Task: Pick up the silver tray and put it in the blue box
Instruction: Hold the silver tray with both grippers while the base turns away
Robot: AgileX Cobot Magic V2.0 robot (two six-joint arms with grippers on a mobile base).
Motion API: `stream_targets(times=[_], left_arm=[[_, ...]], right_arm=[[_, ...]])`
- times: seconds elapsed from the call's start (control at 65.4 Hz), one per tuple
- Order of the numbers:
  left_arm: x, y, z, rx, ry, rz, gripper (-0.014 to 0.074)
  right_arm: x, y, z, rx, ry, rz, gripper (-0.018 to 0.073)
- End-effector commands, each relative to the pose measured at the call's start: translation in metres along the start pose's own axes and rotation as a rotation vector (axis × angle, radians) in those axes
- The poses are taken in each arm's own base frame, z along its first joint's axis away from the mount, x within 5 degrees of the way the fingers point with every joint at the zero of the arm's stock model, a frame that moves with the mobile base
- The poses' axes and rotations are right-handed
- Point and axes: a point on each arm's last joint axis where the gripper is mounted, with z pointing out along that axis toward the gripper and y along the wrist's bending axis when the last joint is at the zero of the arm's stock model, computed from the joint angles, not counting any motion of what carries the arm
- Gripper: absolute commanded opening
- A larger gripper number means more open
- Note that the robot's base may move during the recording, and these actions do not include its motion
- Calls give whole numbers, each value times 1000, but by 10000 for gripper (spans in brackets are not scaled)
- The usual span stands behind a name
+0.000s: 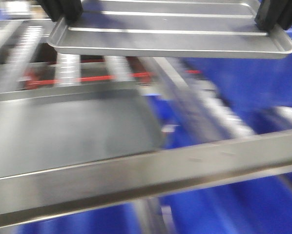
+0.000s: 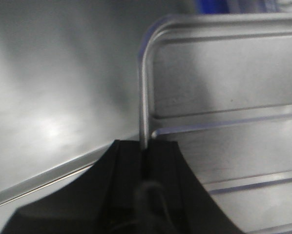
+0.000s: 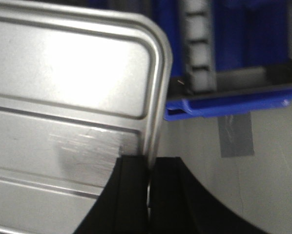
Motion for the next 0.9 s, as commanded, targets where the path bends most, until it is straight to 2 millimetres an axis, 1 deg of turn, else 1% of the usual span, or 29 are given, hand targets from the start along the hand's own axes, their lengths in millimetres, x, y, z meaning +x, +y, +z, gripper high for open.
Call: stream_targets(times=[0.0, 0.886], left_arm=[[-4, 3, -25, 7, -80, 28, -105], [-4, 3, -25, 8, -81, 28, -105]], right_arm=[[-8, -3, -23, 16, -119, -41, 57], [-8, -3, -23, 16, -119, -41, 57]])
